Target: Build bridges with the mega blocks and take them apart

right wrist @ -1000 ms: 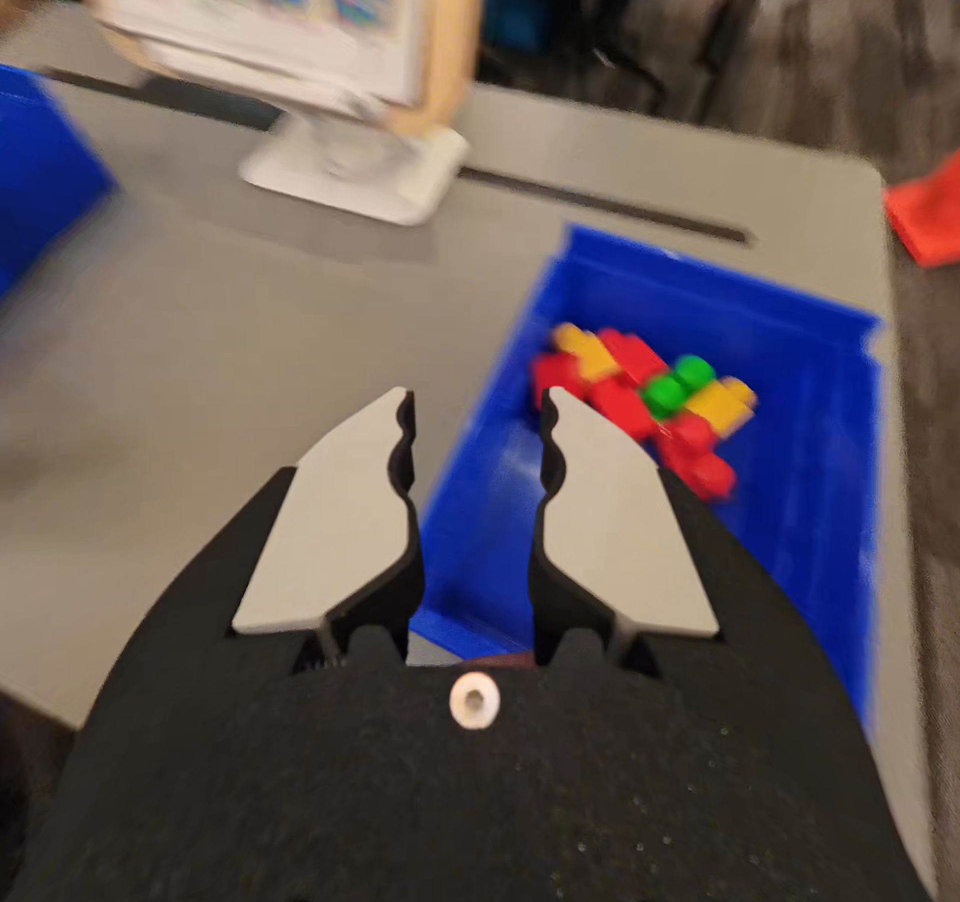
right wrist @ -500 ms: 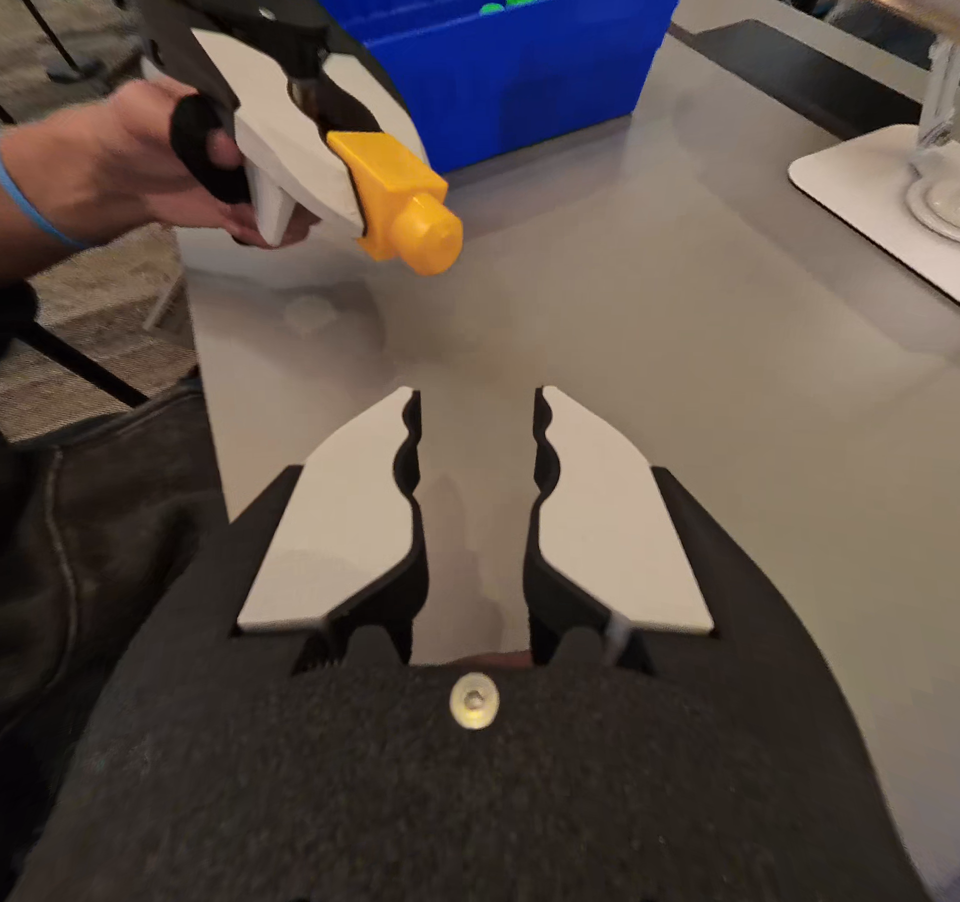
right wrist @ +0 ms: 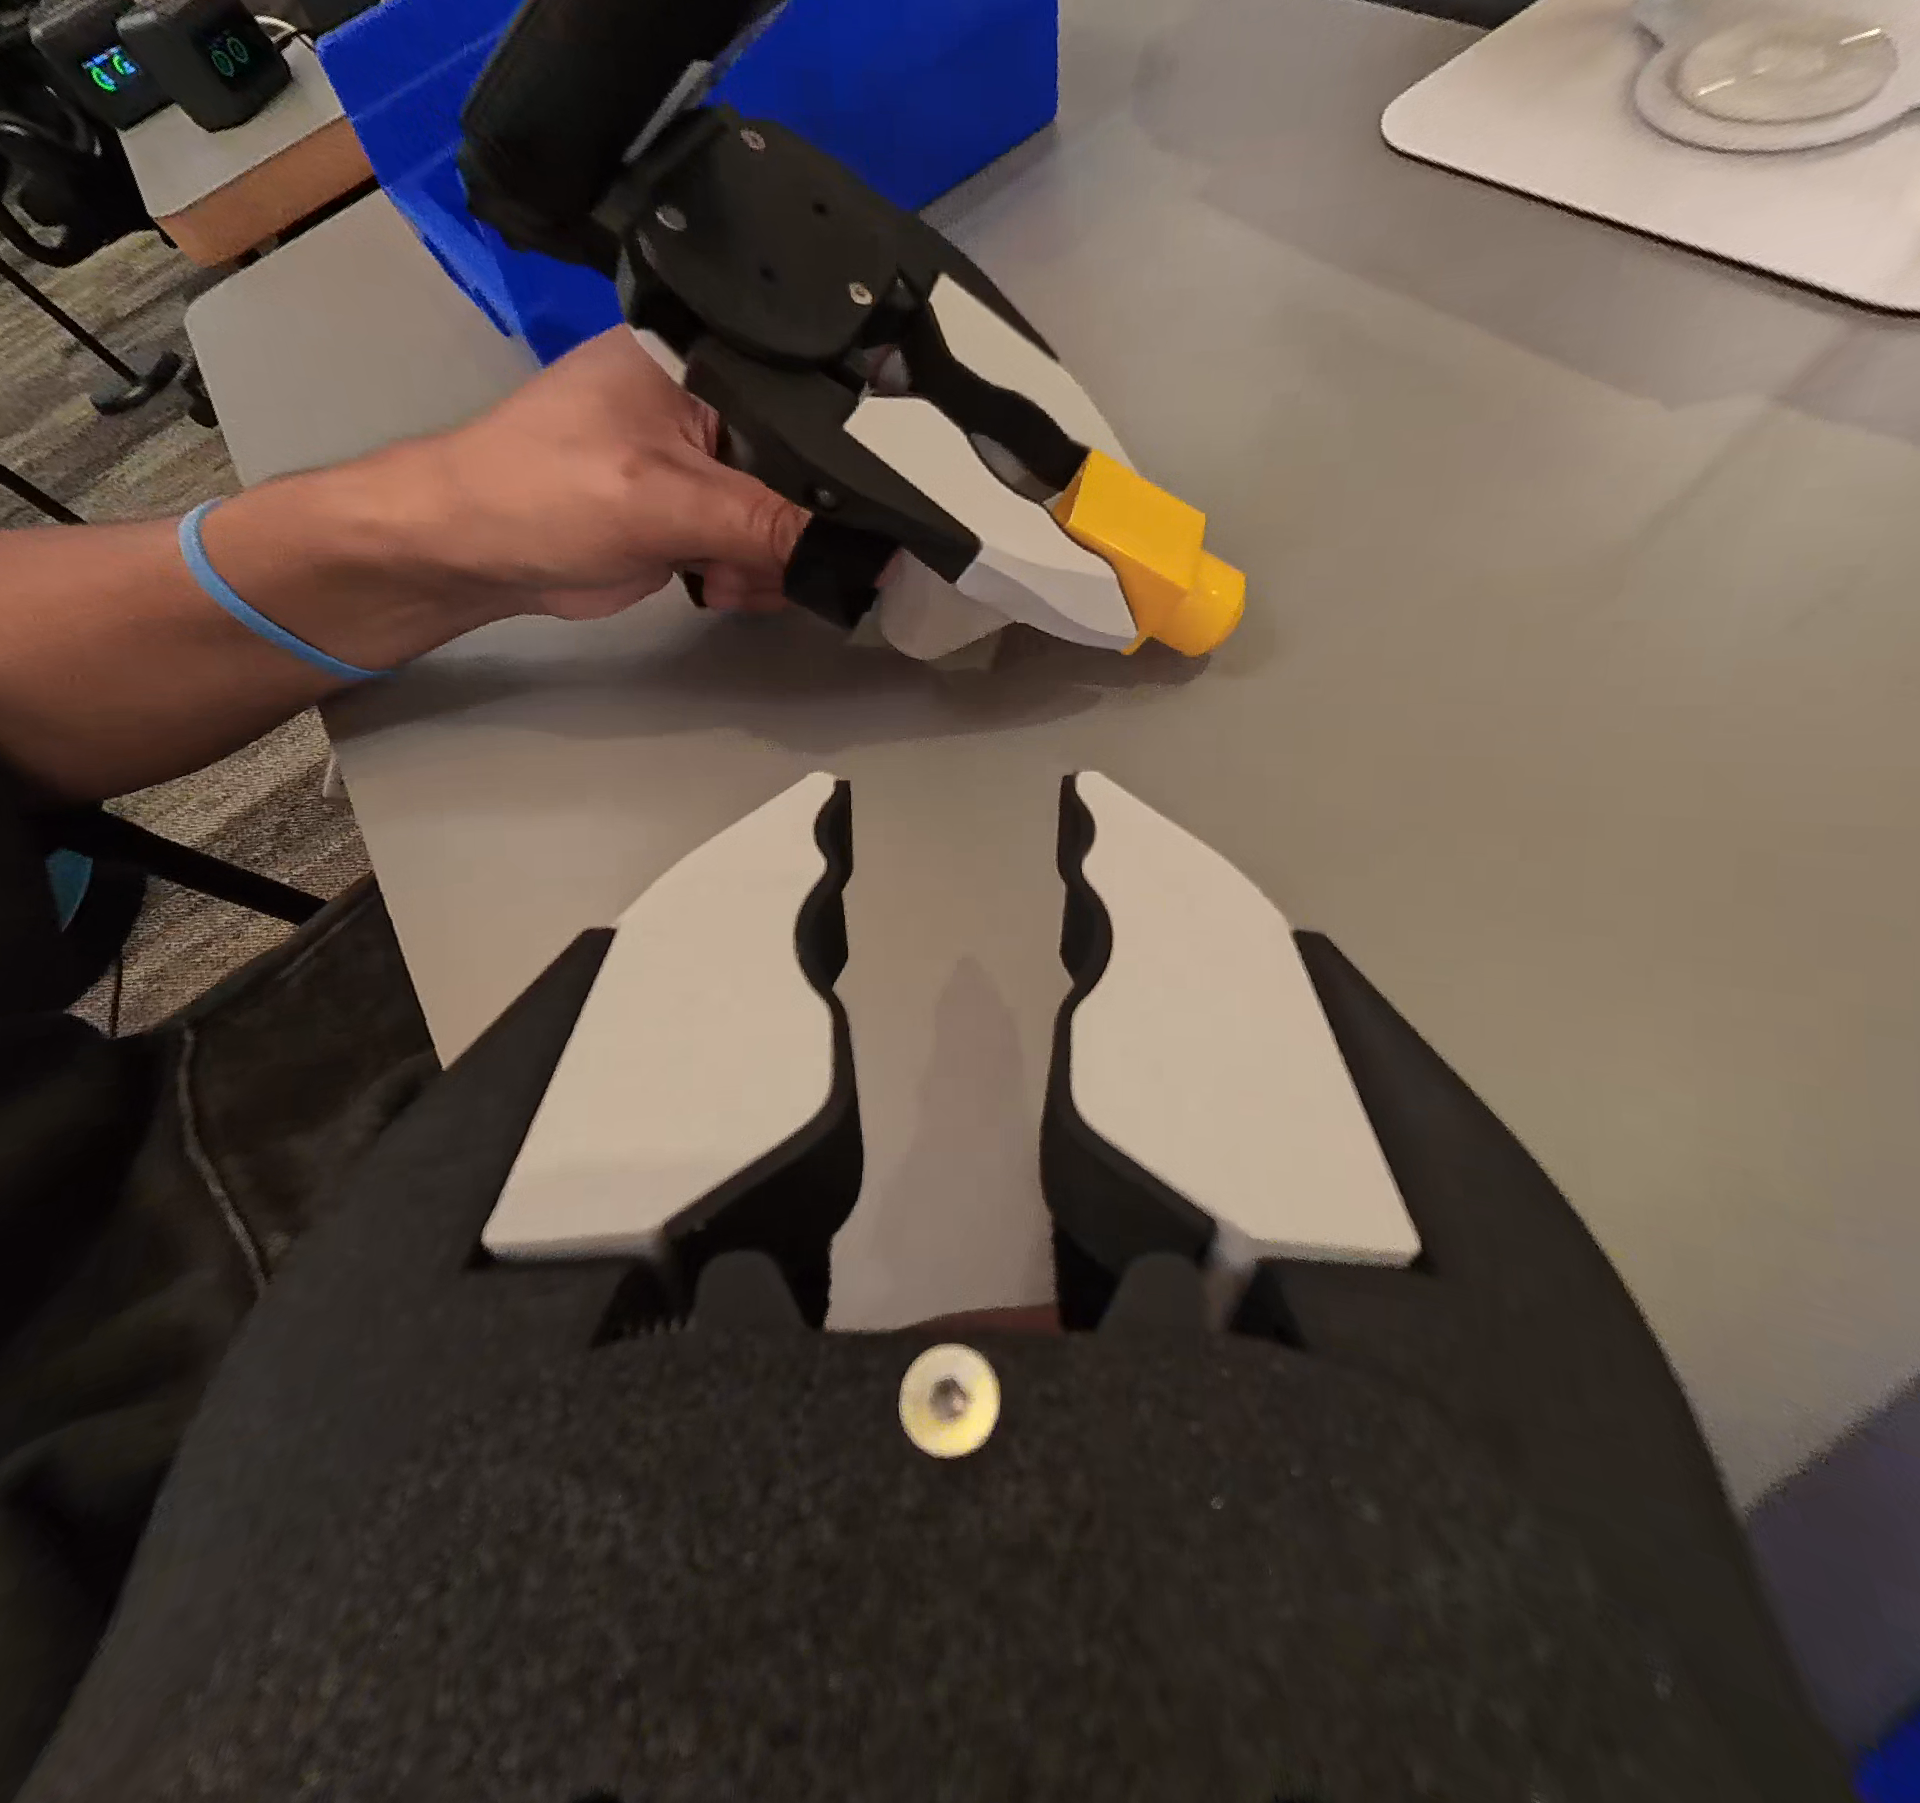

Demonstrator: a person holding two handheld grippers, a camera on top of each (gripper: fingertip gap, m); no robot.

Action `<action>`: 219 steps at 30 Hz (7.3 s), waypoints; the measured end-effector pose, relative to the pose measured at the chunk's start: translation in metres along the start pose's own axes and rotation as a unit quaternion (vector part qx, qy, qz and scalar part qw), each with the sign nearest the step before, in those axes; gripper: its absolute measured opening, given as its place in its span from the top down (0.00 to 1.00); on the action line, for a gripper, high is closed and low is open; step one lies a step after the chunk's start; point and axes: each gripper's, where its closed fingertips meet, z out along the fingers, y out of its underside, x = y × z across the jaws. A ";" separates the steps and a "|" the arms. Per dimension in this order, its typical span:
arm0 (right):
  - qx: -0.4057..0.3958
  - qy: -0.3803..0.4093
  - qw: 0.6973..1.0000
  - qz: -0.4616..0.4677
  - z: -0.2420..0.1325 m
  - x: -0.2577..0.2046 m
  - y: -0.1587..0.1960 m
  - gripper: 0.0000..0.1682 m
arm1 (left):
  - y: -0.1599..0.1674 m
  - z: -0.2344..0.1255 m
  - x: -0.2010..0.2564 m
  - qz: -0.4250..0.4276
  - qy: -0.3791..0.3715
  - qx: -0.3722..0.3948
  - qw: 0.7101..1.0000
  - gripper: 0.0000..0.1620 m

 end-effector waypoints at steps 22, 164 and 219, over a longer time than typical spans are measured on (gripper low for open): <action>-0.071 0.197 0.978 -0.005 0.075 0.033 0.014 0.59 | 0.053 -0.096 0.045 -0.029 0.055 0.039 0.997 0.67; 0.286 -0.307 0.889 0.181 0.011 -0.084 -0.075 0.80 | -0.024 -0.260 0.021 -0.173 0.236 0.418 0.860 0.79; 0.078 -0.122 0.989 0.026 -0.018 -0.051 -0.023 0.68 | 0.002 -0.194 0.062 -0.087 0.224 0.264 0.934 0.79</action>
